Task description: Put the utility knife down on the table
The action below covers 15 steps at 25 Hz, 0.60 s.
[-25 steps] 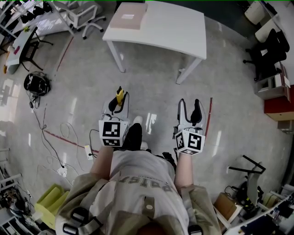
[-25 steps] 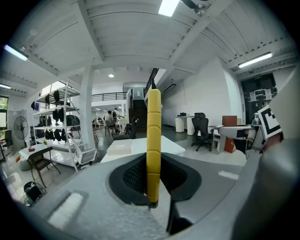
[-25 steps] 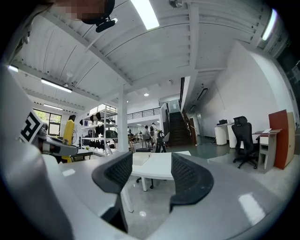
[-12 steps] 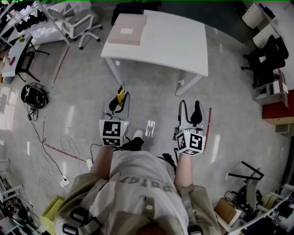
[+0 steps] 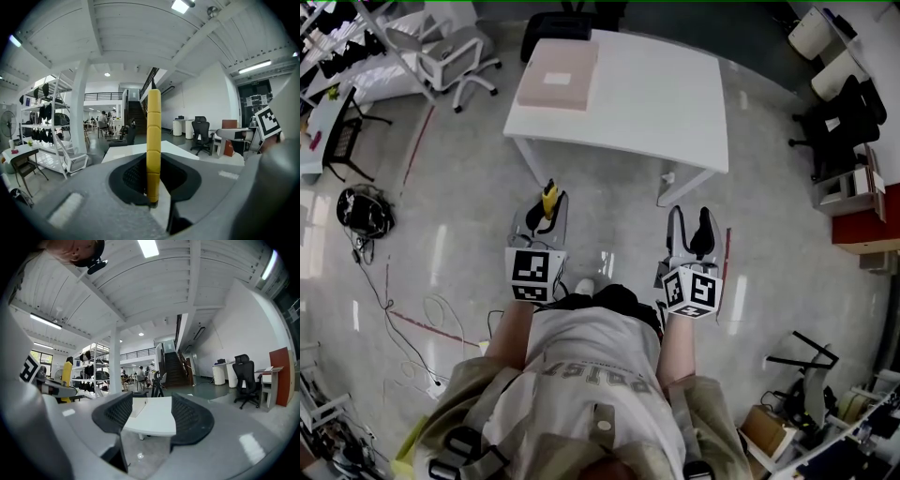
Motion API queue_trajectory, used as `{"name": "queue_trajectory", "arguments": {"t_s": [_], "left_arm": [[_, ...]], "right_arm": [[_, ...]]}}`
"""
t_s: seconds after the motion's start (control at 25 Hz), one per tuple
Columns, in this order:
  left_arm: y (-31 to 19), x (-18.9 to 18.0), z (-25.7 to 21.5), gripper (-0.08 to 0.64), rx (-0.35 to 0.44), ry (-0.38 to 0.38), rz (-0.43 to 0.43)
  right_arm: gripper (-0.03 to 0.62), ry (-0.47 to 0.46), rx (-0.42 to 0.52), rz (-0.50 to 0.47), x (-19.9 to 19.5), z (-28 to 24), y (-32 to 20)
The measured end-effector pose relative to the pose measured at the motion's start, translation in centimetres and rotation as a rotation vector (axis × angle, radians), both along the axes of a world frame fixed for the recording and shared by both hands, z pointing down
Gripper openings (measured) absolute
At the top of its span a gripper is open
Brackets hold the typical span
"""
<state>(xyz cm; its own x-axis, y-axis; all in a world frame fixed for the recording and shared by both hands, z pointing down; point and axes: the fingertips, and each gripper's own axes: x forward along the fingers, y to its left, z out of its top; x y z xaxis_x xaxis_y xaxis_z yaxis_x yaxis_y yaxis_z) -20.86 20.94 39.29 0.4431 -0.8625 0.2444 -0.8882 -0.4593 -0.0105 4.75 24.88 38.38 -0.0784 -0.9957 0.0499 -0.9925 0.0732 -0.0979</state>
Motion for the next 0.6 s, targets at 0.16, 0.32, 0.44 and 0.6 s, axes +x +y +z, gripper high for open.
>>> {"name": "queue_trajectory", "arguments": {"t_s": [0.16, 0.32, 0.44, 0.6], "left_arm": [[-1.2, 0.4, 0.6, 0.055, -0.019, 0.002, 0.017], [-2.2, 1.2, 1.3, 0.055, -0.039, -0.006, 0.034], [-2.9, 1.9, 1.7, 0.055, -0.052, -0.006, 0.041], [-4.5, 2.6, 2.1, 0.055, -0.057, -0.009, 0.034]], "right_arm": [[0.242, -0.005, -0.014, 0.009, 0.0, 0.5, -1.1], [0.242, -0.006, -0.032, 0.023, 0.6, 1.0, -2.0], [0.242, -0.004, -0.047, 0.031, 1.4, 1.5, -2.6], [0.242, -0.006, -0.054, 0.033, 2.4, 2.0, -4.4]]}}
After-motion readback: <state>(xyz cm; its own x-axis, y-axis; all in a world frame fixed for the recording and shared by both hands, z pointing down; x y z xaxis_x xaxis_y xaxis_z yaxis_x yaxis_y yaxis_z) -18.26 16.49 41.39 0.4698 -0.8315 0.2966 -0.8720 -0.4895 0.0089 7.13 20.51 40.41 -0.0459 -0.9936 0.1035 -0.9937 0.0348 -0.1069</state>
